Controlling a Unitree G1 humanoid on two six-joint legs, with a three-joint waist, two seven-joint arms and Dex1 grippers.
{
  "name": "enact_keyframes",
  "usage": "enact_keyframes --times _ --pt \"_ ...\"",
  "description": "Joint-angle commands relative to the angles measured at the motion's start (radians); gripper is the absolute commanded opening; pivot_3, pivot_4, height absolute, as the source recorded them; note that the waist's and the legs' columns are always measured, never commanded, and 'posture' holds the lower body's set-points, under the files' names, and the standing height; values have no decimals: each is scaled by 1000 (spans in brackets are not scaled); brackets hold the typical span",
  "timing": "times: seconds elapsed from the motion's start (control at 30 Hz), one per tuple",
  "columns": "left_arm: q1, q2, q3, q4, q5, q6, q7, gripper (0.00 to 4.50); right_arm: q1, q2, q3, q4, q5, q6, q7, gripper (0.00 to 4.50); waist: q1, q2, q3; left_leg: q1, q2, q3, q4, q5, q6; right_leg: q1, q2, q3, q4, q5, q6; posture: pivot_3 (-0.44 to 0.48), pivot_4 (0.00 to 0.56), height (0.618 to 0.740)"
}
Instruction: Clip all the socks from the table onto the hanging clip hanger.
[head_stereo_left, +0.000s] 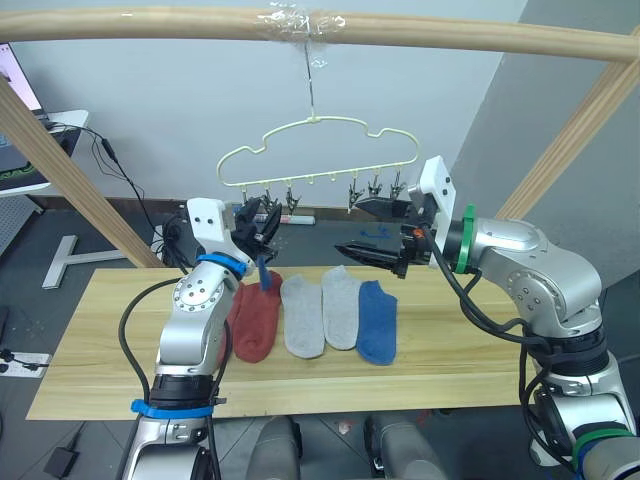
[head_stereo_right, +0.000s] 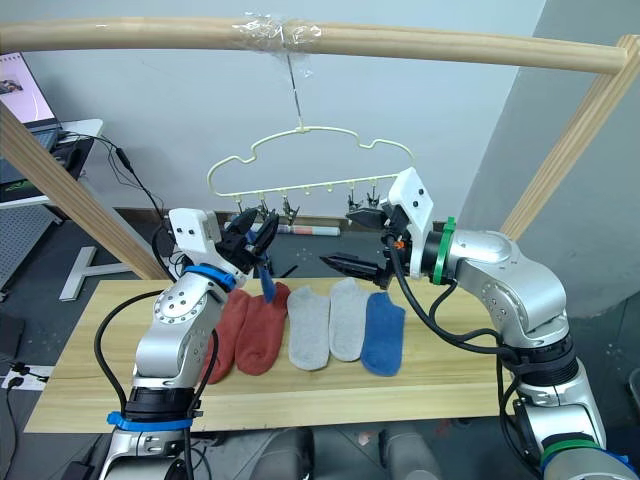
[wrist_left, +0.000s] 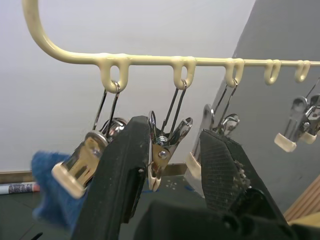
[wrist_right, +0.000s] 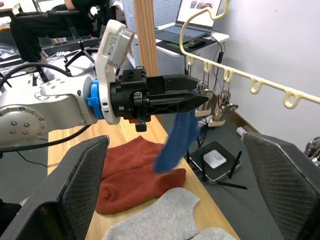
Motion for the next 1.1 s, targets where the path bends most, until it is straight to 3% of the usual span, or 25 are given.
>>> enact_keyframes --times 0.03,0.73,1.0,1.1 --pt "-28 -7 10 -15 1 -29 3 1903 -32 6 -38 -48 23 -24 -9 4500 0 0 0 0 0 0 0 0 0 0 0 0 0 0 0 -126 190 740" --pt "-28 3 12 -2 18 -53 6 1903 -36 6 -43 -46 34 -18 -22 4500 0 0 0 0 0 0 0 0 0 0 0 0 0 0 0 -125 199 740" --pt "-25 -5 23 1 -2 -43 9 136 -38 6 -44 -43 38 -15 -23 4500 0 0 0 0 0 0 0 0 0 0 0 0 0 0 0 -125 200 740" --pt "-26 -7 26 3 -7 -43 12 8 -39 7 -44 -41 37 -16 -23 4500 0 0 0 0 0 0 0 0 0 0 0 0 0 0 0 -125 200 740"
